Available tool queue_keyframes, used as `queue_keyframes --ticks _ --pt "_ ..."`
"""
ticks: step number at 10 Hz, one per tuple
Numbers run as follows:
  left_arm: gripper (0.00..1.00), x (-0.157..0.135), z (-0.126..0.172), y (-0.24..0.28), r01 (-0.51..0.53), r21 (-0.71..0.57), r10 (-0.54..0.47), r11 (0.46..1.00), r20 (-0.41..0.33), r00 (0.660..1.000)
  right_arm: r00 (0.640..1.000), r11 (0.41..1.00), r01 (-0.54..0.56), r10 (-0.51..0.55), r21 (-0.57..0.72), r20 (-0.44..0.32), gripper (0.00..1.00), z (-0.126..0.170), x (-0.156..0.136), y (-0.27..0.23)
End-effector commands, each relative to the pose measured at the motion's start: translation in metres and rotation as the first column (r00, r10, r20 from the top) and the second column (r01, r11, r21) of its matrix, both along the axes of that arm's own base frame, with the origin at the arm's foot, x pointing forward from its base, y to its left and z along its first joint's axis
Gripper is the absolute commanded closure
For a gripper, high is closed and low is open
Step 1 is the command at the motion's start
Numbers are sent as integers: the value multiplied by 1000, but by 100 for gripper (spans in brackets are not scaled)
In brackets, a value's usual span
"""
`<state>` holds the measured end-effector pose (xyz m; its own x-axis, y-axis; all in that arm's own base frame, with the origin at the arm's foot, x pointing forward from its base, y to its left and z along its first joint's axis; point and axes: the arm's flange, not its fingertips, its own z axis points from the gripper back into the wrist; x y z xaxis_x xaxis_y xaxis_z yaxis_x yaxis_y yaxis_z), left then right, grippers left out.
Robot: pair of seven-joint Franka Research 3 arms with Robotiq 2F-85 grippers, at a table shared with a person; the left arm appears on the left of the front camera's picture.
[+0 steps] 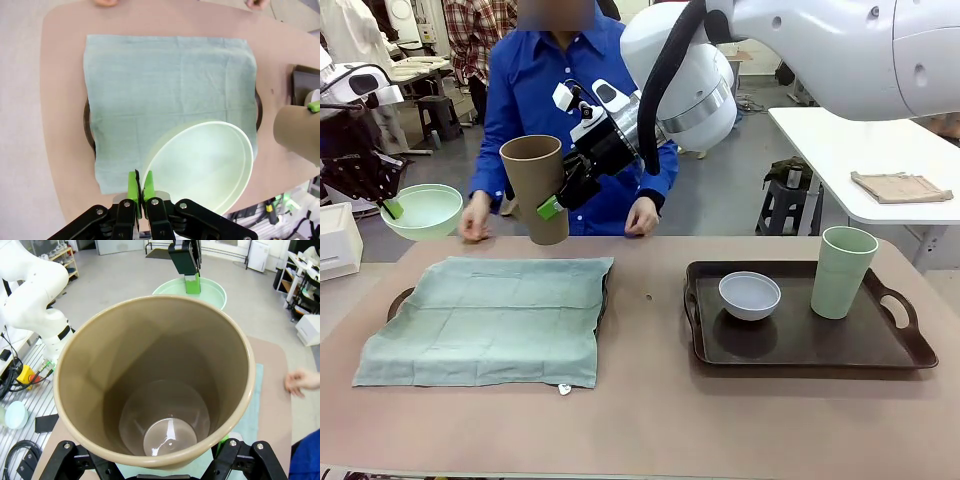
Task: Set up a tray with a mat and arrange the tableware.
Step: Place the Picnic Bowl and Reusable plastic cup back onto the Handle tray in front of the human's position.
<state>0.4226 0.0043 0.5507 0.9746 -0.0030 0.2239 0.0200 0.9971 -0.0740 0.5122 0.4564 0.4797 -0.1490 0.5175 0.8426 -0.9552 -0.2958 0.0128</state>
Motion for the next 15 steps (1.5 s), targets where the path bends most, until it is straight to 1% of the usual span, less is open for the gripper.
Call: queue_keyframes --ticks 1,2,4,5,7,9,10,12,14,15 --pt "100 0 0 1 5 0 -5 1000 2 1000 1000 1000 -4 4 -9 7 75 0 0 0" --pt "96 0 0 0 0 0 0 1000 0 1000 1000 1000 0 0 0 0 15 0 0 0" --pt "96 7 -20 -1 1 10 -1 1000 -5 1000 999 999 -36 37 21 -7 15 -25 6 1" --pt "96 9 -30 -3 10 14 -10 1000 -11 1000 999 998 -38 38 43 1 15 -39 10 4" --pt "96 18 -53 -11 29 12 -29 1000 -30 999 998 997 -57 59 50 -27 15 -74 18 9" --pt "96 26 -75 -14 26 12 -25 1000 -68 997 998 996 -55 57 64 -39 15 -102 23 6" --pt "96 32 -87 -15 20 -5 -20 1000 -91 996 998 995 -59 61 77 -28 15 -115 27 4" --pt "96 41 -110 -17 4 -12 -5 1000 -146 989 997 994 -73 73 83 3 15 -129 34 5" --pt "96 55 -130 -15 -6 -56 -4 998 -182 983 995 992 -95 96 87 -9 15 -146 41 7" --pt "96 61 -140 -15 -10 -78 -5 997 -188 982 995 991 -102 103 81 -7 15 -152 42 8"
